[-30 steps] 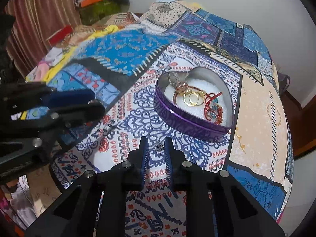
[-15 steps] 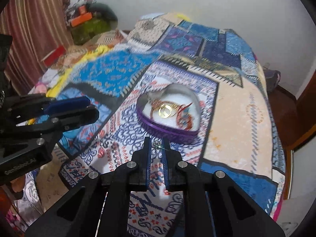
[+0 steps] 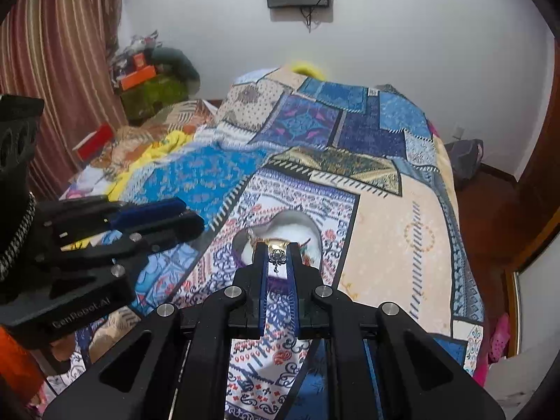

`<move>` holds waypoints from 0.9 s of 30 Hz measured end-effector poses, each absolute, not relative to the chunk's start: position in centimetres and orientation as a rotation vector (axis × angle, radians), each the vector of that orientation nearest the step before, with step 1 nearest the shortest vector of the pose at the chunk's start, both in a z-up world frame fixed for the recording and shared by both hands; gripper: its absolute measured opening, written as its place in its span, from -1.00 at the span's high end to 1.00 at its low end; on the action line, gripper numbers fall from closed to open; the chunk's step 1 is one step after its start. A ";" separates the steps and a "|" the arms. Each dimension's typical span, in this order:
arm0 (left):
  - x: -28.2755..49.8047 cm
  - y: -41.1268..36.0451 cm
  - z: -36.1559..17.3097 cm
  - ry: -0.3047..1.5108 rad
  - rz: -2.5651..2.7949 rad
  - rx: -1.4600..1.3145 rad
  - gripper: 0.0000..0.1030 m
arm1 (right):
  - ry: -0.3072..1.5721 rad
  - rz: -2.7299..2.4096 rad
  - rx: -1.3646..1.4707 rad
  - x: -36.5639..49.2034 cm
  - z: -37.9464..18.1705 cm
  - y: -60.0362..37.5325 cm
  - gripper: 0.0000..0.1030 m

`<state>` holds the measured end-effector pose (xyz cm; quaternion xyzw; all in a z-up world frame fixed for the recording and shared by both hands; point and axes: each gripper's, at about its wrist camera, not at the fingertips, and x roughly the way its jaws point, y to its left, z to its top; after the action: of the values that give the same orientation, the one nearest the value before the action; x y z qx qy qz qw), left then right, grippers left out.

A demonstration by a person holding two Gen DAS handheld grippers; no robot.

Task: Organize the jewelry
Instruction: 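Carry the silver ring into the tin with the left tool and release it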

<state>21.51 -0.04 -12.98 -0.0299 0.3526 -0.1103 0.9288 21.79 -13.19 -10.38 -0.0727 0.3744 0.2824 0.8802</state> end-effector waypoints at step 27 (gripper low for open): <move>28.2 -1.1 -18.0 0.834 -0.277 -0.066 0.60 | 0.856 0.596 -0.047 28.2 -13.3 -13.2 0.82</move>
<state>28.19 -1.12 -18.01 -0.0320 0.4038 -0.1342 0.9044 28.18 -13.20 -13.32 -0.0222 0.4090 0.2846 0.8668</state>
